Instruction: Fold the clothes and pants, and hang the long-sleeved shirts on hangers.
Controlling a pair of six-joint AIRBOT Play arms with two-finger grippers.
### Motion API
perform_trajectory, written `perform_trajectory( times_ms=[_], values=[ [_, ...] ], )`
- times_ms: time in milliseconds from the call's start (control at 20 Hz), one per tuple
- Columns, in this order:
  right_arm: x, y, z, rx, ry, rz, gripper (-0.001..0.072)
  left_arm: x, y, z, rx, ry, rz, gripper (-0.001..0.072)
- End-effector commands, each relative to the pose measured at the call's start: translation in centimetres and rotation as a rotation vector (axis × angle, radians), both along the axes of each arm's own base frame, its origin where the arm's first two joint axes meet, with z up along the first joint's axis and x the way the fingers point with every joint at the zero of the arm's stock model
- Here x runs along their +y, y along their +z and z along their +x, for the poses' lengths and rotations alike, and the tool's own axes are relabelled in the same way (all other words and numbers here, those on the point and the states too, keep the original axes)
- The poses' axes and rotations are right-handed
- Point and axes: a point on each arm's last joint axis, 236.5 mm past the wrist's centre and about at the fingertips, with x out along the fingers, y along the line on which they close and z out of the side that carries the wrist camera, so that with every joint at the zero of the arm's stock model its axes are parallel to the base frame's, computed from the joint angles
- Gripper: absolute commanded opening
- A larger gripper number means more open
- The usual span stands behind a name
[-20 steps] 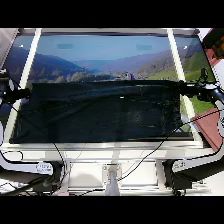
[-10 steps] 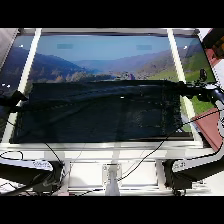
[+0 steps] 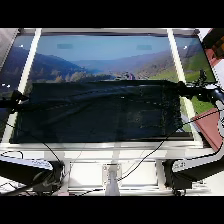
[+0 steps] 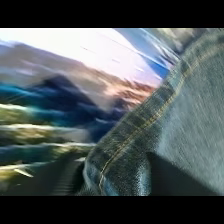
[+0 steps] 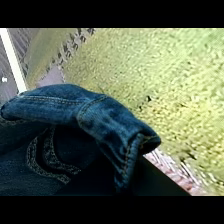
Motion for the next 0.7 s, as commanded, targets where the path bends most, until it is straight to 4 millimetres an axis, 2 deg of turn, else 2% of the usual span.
perform_trajectory(
  times_ms=[0, 50, 150, 250, 450, 550, 650],
  values=[
    [0.4, 0.0, -0.1, 0.006, 0.004, 0.013, 0.004, -1.4, 0.1, 1.1, -0.037, -0.023, -0.042, 0.0118],
    [0.4, 0.1, -0.1, 0.006, 0.004, 0.017, 0.004, -1.5, 0.5, 1.5, -0.059, -0.039, -0.039, 0.0024],
    [0.5, 0.4, 0.2, -0.009, -0.01, 0.032, 0.0039, -1.6, 2.2, 3.2, -0.139, -0.068, -0.032, 0.0023],
    [-0.1, 1.5, 1.2, -0.04, -0.017, 0.017, 0.0039, -0.8, 5.1, 5.6, -0.219, -0.109, 0.032, 0.0022],
    [-1.6, 5.0, 3.8, -0.13, -0.022, -0.032, 0.004, 0.0, 13.7, 11.1, -0.394, -0.272, 0.277, 0.0021],
    [-1.8, 5.7, 4.3, -0.145, -0.019, -0.044, 0.0039, 0.7, 16.3, 11.8, -0.386, -0.339, 0.422, 0.002],
    [-1.9, 5.6, 4.2, -0.14, -0.015, -0.054, 0.0039, 1.6, 17.2, 10.8, -0.324, -0.393, 0.557, 0.0019]
  ],
)
